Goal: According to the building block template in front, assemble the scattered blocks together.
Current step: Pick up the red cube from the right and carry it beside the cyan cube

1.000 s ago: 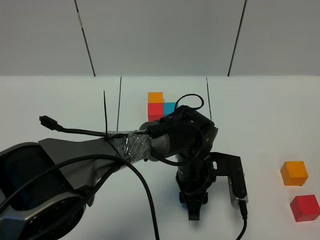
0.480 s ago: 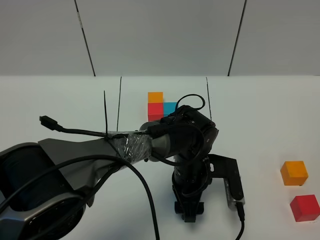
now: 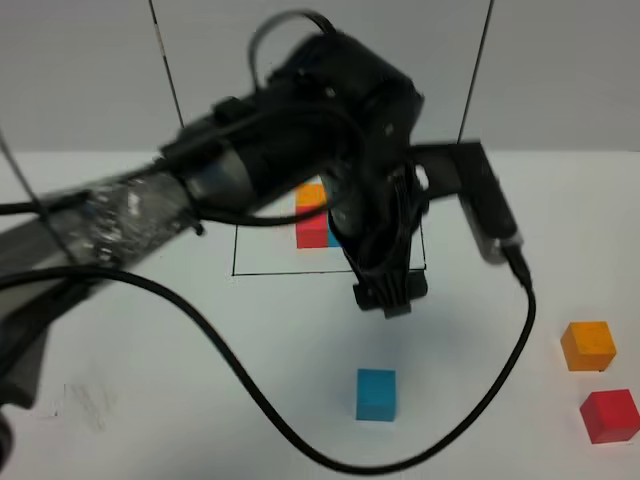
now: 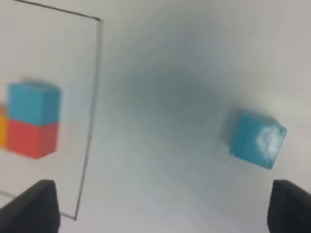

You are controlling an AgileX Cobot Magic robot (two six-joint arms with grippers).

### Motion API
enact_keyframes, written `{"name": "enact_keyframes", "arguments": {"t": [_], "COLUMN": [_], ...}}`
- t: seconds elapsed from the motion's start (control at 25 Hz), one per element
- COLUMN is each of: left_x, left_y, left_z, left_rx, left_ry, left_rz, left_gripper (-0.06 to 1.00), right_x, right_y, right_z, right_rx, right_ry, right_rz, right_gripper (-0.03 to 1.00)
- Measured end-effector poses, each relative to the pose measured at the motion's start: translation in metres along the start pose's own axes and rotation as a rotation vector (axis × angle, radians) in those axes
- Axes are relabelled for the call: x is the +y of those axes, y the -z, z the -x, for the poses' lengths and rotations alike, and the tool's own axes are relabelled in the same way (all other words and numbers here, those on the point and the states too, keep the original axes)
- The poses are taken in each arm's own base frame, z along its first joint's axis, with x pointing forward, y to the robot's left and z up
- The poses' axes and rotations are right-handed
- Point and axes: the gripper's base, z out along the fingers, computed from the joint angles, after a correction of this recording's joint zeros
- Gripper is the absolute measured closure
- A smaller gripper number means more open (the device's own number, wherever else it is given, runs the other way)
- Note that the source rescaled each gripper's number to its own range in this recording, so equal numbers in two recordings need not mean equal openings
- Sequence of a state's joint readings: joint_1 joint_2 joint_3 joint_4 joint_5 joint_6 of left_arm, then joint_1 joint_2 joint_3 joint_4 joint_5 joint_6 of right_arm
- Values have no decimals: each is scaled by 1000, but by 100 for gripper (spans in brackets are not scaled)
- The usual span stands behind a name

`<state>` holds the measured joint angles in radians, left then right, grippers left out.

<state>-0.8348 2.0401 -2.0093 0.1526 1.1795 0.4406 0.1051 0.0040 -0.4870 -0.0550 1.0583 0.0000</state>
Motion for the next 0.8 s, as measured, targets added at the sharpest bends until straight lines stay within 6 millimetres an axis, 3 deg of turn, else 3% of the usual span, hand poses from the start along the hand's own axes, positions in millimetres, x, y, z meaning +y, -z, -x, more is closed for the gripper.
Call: {"name": "enact_keyframes", "arguments": {"t": [0.12, 0.24, 0.36, 0.44, 0.56, 0.76, 0.8], "left_x": [19, 38, 50, 48, 30, -28, -40], "left_y": [68, 133, 196, 229, 257, 265, 259], "left_z": [-21, -55, -102, -138, -187, -260, -273], "left_rx": [-116, -239, -364, -420, -440, -431, -413], "left_ry": [224, 459, 677, 790, 880, 963, 984], "left_rz": [101, 184, 262, 318, 394, 447, 455], "left_gripper": [4, 14, 25, 29, 30, 31, 31], "right_x": [0, 0, 0, 0, 0, 0, 0], "right_y": [0, 0, 0, 0, 0, 0, 0], "right_z": [0, 0, 0, 0, 0, 0, 0], "right_rx": [0, 0, 0, 0, 0, 0, 0], "right_ry": [0, 0, 0, 0, 0, 0, 0], "right_rz": [0, 0, 0, 0, 0, 0, 0], "right_gripper": [43, 43, 43, 43, 43, 43, 43]}}
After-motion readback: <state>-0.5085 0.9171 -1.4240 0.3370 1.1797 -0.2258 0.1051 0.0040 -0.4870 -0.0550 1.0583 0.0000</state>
